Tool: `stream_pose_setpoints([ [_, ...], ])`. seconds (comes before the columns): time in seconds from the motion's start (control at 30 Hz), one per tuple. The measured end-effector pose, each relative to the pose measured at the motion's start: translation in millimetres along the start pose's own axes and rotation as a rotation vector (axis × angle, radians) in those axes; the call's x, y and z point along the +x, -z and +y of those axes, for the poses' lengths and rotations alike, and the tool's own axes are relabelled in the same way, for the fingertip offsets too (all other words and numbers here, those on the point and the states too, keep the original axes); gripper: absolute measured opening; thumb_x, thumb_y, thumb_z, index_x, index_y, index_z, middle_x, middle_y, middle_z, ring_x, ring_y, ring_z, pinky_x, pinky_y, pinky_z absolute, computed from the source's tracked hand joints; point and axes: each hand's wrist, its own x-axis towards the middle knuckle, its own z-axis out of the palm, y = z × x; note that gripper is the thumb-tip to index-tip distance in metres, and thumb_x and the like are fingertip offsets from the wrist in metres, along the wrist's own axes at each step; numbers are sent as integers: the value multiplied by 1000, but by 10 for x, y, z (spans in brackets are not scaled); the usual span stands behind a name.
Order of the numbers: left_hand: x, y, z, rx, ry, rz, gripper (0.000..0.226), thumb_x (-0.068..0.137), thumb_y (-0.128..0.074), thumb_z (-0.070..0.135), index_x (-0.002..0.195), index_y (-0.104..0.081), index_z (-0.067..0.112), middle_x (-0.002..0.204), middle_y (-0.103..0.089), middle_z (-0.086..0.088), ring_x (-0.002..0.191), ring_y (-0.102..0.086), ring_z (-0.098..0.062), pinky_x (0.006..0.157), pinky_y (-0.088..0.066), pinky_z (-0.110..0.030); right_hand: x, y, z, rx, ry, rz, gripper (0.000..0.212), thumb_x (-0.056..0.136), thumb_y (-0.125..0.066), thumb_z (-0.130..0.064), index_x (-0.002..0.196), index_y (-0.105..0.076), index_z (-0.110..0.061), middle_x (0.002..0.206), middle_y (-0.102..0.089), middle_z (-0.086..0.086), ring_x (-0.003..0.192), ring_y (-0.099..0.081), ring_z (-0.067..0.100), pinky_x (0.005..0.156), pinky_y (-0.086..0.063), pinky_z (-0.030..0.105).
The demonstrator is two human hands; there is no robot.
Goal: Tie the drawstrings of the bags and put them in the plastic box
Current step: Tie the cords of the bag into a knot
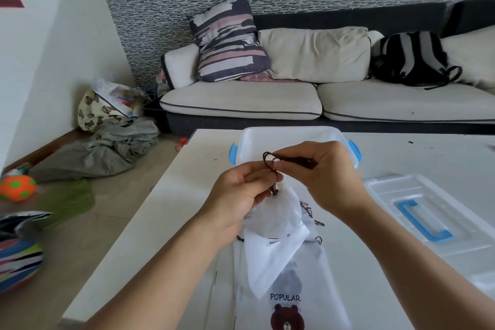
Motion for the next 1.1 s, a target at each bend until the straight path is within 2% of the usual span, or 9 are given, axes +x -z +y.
stream_pose_setpoints([
  [0.13, 44, 26, 45, -167, 18, 70, 18, 93, -63, 0, 102, -74, 10, 89, -77, -2, 67, -64, -9, 76, -54, -20, 7, 81, 28, 84, -113, 46, 10, 83, -78, -5, 90, -80, -12, 58, -66, -26, 55, -60, -6, 58, -42, 5],
  [0.3, 79, 29, 28, -194, 26, 63, 19, 93, -62, -1, 107, -73, 7, 92, -77, -4, 69, -66, -9, 75, -55, -19, -26, 97, 71, 64, -201, -22, 17, 85, -76, -6, 79, -78, -21, 53, -63, -16, 47, -49, 1, 52, -40, 10],
  [0.43, 100, -68, -27, -127, 54, 34, 19, 91, -67, 2, 109, -72, 8, 91, -77, -4, 72, -69, -8, 75, -56, -18, -69, 95, 78, 109, -214, -87, 16, 88, -72, -4, 77, -76, -14, 47, -57, -16, 44, -46, 2, 51, -37, 9],
  [0.53, 135, -155, -57, -106, 60, 28, 16, 90, -69, 3, 104, -73, 8, 93, -78, -6, 72, -68, -8, 72, -55, -17, -106, 140, 83, 48, -152, -54, 18, 90, -70, -5, 77, -76, -14, 60, -69, -13, 56, -58, -1, 59, -43, 8],
  [0.7, 167, -318, -108, -71, 69, -12, 11, 89, -69, 2, 94, -76, 9, 83, -76, -2, 71, -68, -8, 71, -56, -16, -165, 225, 176, 13, -135, 17, 18, 87, -75, -10, 81, -79, -27, 81, -76, -8, 81, -70, 9, 78, -54, 22],
  [0.77, 175, -388, -121, -90, 87, -38, 12, 89, -69, 2, 89, -77, 11, 79, -75, -2, 70, -68, -8, 71, -56, -16, -187, 272, 209, 46, -162, 35, 18, 86, -76, -10, 83, -81, -27, 84, -76, -5, 83, -72, 10, 79, -55, 23],
  [0.9, 203, -474, -132, -170, 149, -90, 14, 89, -66, 1, 86, -77, 10, 78, -73, -4, 68, -68, -8, 68, -56, -15, -217, 348, 222, 135, -209, 48, 19, 88, -73, -5, 88, -81, -22, 82, -75, 2, 66, -65, -1, 65, -46, 10],
  [1.0, 216, -497, -144, -201, 156, -118, 19, 89, -66, 2, 80, -80, 11, 78, -72, -5, 69, -67, -9, 73, -56, -16, -230, 379, 266, 12, -144, 40, 29, 92, -69, -6, 92, -78, -33, 87, -75, -1, 82, -70, 5, 75, -50, 16],
  [1.1, 219, -546, -155, -179, 137, -115, 20, 90, -66, 2, 78, -79, 12, 79, -73, -5, 70, -66, -10, 79, -55, -21, -262, 436, 303, -114, -101, 8, 28, 94, -65, -6, 103, -78, -30, 92, -74, -6, 90, -69, 7, 82, -52, 19],
])
